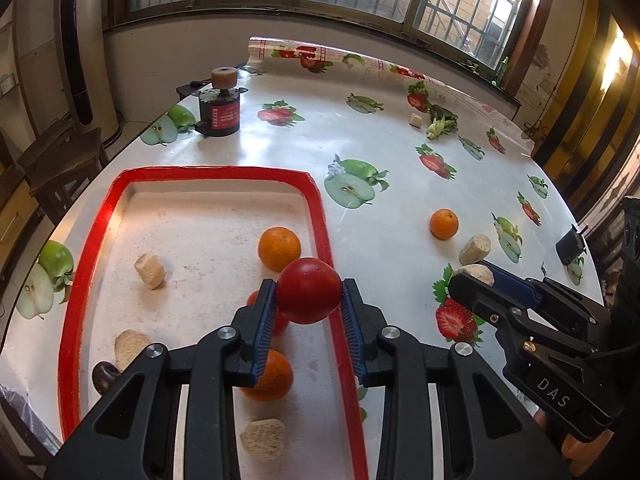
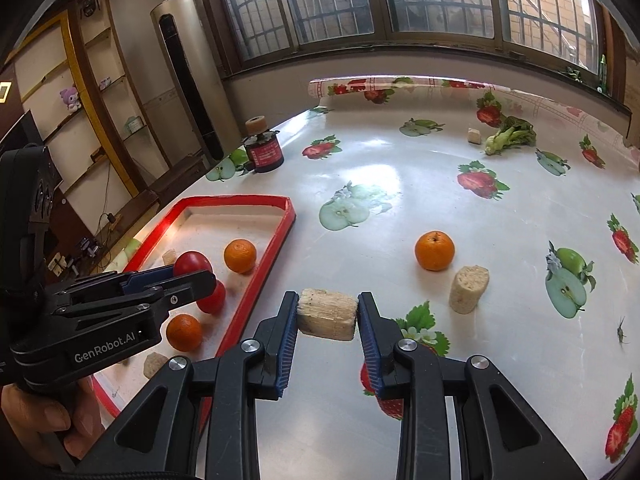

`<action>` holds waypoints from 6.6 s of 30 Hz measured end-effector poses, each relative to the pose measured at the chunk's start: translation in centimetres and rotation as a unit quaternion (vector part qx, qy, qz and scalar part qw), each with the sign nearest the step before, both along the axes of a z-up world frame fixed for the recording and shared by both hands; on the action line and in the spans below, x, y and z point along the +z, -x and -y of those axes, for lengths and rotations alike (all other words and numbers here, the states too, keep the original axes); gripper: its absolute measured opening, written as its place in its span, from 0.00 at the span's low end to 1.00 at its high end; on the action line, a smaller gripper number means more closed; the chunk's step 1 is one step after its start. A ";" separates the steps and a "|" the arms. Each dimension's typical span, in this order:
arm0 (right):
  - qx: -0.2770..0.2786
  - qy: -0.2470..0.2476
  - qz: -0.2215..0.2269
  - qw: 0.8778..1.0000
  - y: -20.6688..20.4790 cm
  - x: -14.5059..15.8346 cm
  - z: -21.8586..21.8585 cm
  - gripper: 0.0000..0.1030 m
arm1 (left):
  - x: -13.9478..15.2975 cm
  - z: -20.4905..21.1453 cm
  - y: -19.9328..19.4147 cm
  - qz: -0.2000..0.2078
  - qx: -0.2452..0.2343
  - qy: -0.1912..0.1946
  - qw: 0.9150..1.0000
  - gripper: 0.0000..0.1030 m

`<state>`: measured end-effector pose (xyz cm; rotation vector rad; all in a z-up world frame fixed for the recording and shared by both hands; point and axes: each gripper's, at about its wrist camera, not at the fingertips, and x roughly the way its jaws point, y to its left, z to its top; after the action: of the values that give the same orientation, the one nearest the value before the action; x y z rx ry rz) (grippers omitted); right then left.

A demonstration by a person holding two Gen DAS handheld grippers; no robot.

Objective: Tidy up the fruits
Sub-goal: 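Carry the tomato and the rectangular block over the red tray, then open the left tool to drop the tomato while the right tool releases the block, then move both tools back toward the last orange and block on the table, then grasp the orange with the left tool while the right tool grasps the last cylindrical beige block, then carry the orange and the cylindrical block over the red tray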

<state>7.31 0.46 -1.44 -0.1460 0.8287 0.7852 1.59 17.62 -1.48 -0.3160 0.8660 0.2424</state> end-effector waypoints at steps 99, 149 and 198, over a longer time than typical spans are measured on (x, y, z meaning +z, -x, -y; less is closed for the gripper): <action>-0.006 0.029 -0.016 0.999 -3.2 -1.1 -2.2 0.61 | 0.5 -4.9 -1.9 -0.037 0.046 0.003 0.998 0.56; -0.135 0.007 -0.035 0.990 -7.8 -3.9 13.5 0.28 | -5.2 12.0 -17.1 -0.073 -0.106 -0.012 0.992 0.31; 0.012 -0.016 0.001 1.000 6.1 0.7 4.1 0.28 | 0.3 4.0 6.9 0.002 -0.003 -0.042 0.999 0.31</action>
<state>1.24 -3.69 -0.71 -0.1295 0.8133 0.8202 -5.30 13.63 -1.18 -0.2358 0.8504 0.2725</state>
